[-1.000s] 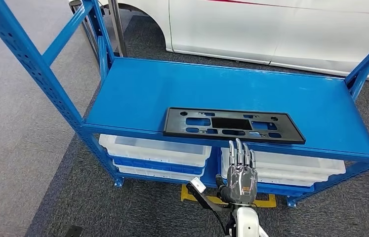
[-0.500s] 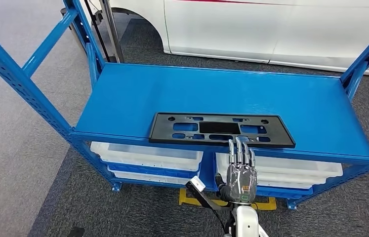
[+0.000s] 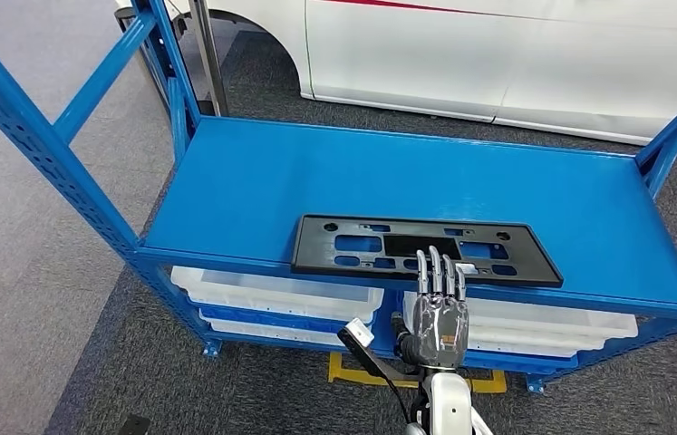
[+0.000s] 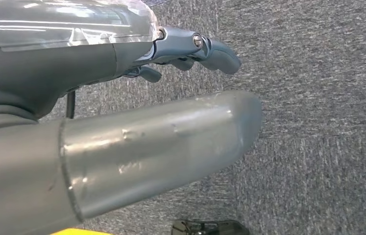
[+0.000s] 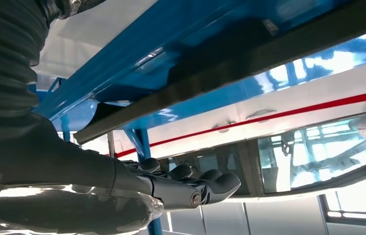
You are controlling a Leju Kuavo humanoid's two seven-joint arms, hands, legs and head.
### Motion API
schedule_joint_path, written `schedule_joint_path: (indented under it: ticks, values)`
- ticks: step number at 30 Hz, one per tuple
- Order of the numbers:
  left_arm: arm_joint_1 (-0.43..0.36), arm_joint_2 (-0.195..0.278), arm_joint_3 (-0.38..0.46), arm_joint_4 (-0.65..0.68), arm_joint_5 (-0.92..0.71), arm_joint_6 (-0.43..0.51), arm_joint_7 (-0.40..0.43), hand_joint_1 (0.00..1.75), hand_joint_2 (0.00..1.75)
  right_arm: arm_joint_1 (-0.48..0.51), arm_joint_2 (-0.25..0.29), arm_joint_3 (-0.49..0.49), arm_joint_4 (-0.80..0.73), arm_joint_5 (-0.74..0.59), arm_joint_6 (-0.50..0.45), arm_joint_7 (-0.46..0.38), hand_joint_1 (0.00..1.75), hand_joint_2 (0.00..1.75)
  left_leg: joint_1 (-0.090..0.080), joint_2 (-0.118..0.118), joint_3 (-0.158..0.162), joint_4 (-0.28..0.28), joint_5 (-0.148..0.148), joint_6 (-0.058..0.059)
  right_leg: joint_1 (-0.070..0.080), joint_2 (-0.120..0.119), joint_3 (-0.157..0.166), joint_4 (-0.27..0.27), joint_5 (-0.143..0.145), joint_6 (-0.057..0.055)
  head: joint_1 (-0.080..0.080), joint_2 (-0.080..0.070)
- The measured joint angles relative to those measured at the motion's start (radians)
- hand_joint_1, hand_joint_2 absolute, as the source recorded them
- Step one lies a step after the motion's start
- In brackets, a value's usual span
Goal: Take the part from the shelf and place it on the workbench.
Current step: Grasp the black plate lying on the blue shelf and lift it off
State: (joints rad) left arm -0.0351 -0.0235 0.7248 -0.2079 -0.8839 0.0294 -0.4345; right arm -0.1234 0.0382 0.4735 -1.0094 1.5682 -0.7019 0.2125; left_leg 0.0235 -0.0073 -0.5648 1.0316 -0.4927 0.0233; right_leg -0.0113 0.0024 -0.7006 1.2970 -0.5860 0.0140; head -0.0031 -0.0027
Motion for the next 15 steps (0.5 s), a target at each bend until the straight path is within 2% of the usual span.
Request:
schedule_joint_path:
  ticks: [2, 3, 4, 6, 8, 9, 11, 13, 14, 15]
  values:
    - [0.0, -0.001, 0.0, 0.0, -0.003, -0.001, 0.0, 0.0, 0.0, -0.003, 0.002, -0.002, 0.0, 0.0, 0.0, -0.01, 0.0, 1.75, 0.0, -0.002, 0.015, -0.001, -0.011, -0.005, 0.0, 0.001, 0.048, -0.123, 0.085, -0.008, 0.0, 0.0]
    - [-0.001, -0.001, 0.0, 0.0, -0.005, -0.001, 0.0, 0.0, 0.0, -0.005, 0.004, -0.005, 0.0, 0.0, 0.0, -0.016, 0.0, 1.75, -0.001, -0.003, 0.02, -0.001, -0.016, -0.009, 0.004, 0.001, 0.071, -0.179, 0.113, -0.013, 0.0, 0.0]
    - [-0.001, -0.002, 0.001, 0.0, -0.008, -0.002, 0.0, 0.0, 0.0, -0.007, 0.006, -0.008, 0.0, 0.0, 0.0, -0.023, 0.0, 1.75, -0.001, -0.003, 0.022, -0.001, -0.018, -0.013, 0.007, 0.001, 0.085, -0.215, 0.122, -0.018, 0.0, 0.0]
    - [-0.002, -0.002, 0.001, 0.0, -0.012, -0.003, 0.001, 0.0, 0.0, -0.012, 0.012, -0.016, 0.0, 0.0, 0.0, -0.034, 0.0, 1.75, -0.002, -0.002, 0.021, -0.004, -0.019, -0.023, 0.014, 0.002, 0.09, -0.237, 0.114, -0.025, 0.0, 0.0]
    - [-0.003, -0.003, 0.002, 0.0, -0.017, -0.003, 0.001, 0.0, 0.0, -0.018, 0.02, -0.025, 0.0, 0.0, 0.0, -0.041, 0.0, 1.75, -0.002, 0.001, 0.02, -0.002, -0.027, -0.033, 0.009, 0.002, 0.098, -0.253, 0.112, -0.032, 0.0, 0.0]
    - [-0.004, -0.003, 0.002, 0.0, -0.018, -0.003, 0.001, 0.0, 0.0, -0.02, 0.024, -0.028, 0.0, 0.0, 0.0, -0.044, 0.0, 1.75, -0.001, 0.002, 0.014, 0.017, -0.039, -0.037, 0.006, 0.001, 0.105, -0.262, 0.112, -0.036, -0.001, 0.0]
    - [-0.005, -0.002, 0.002, 0.0, -0.019, -0.003, 0.0, 0.0, 0.0, -0.026, 0.033, -0.031, 0.001, 0.0, 0.0, -0.048, 0.0, 1.75, -0.001, 0.003, -0.034, 0.118, -0.087, -0.041, 0.005, -0.002, 0.119, -0.271, 0.109, -0.046, -0.001, 0.0]
    - [-0.003, -0.002, 0.003, 0.0, -0.02, -0.003, 0.0, 0.0, 0.0, -0.029, 0.039, -0.034, 0.004, 0.0, 0.0, -0.051, 0.0, 1.75, 0.0, 0.003, -0.107, 0.245, -0.126, -0.045, 0.007, -0.003, 0.128, -0.27, 0.102, -0.052, -0.002, 0.0]
    - [-0.002, -0.002, 0.003, 0.0, -0.02, -0.003, 0.0, 0.0, 0.0, -0.029, 0.041, -0.036, 0.006, 0.0, 0.0, -0.052, 0.0, 1.75, 0.0, 0.003, -0.128, 0.272, -0.12, -0.046, 0.008, -0.003, 0.133, -0.27, 0.098, -0.053, -0.002, 0.0]
    - [-0.001, -0.002, 0.003, 0.0, -0.021, -0.003, 0.0, 0.0, 0.0, -0.03, 0.043, -0.039, 0.008, 0.0, 0.0, -0.052, 0.0, 1.75, 0.0, 0.003, -0.13, 0.259, -0.094, -0.047, 0.008, -0.003, 0.139, -0.268, 0.093, -0.053, -0.002, 0.0]
